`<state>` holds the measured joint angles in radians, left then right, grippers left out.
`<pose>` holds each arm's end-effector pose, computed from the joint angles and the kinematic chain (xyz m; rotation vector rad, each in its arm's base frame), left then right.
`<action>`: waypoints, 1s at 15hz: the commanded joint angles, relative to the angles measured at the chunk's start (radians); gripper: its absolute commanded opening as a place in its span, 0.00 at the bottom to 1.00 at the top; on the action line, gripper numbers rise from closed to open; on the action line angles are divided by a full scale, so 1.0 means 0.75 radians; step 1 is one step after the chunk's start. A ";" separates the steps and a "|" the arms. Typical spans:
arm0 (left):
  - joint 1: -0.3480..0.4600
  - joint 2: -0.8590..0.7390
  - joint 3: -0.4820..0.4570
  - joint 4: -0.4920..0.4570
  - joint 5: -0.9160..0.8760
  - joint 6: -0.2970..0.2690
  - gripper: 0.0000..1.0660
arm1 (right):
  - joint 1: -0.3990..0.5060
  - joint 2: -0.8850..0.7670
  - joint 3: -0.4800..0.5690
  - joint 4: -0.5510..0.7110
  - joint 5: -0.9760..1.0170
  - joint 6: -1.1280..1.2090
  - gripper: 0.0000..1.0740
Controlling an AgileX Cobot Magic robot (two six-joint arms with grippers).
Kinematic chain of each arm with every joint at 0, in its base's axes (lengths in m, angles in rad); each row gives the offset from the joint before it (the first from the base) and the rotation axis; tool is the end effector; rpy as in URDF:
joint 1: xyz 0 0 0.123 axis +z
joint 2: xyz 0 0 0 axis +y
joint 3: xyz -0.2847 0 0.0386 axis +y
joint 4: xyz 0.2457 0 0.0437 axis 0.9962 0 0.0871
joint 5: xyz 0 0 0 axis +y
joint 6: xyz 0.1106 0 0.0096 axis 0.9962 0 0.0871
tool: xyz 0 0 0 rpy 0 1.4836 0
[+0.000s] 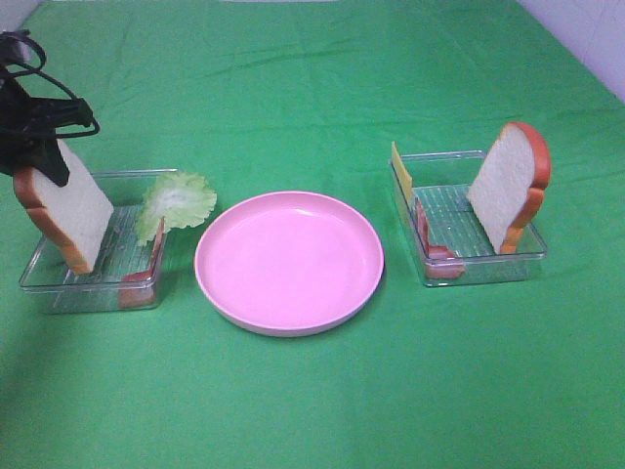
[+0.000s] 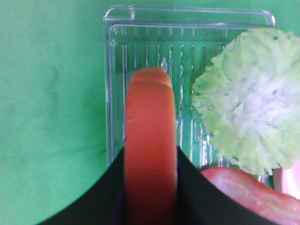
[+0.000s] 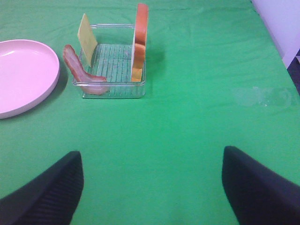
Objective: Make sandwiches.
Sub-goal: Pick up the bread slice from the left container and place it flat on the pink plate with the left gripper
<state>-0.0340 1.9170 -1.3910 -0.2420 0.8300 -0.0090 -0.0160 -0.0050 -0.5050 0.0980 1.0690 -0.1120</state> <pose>0.4004 -0.0333 0.1883 -0.1579 2.8262 -0.2978 0.0070 0.0094 0.2681 -0.1034 2.0363 0.0370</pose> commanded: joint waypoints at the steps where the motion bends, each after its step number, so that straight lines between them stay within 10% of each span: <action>1: -0.007 -0.087 -0.008 -0.012 0.000 0.000 0.00 | -0.008 -0.021 -0.001 -0.001 -0.011 -0.013 0.71; 10: -0.007 -0.429 -0.023 -0.263 -0.127 0.035 0.00 | -0.008 -0.021 -0.001 -0.001 -0.011 -0.013 0.71; 15: -0.008 -0.324 -0.019 -0.943 -0.003 0.529 0.00 | -0.008 -0.021 -0.001 -0.001 -0.011 -0.013 0.71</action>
<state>-0.0370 1.6720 -1.4020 -0.9030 0.8200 0.3550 -0.0160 -0.0050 -0.5050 0.0980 1.0690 -0.1120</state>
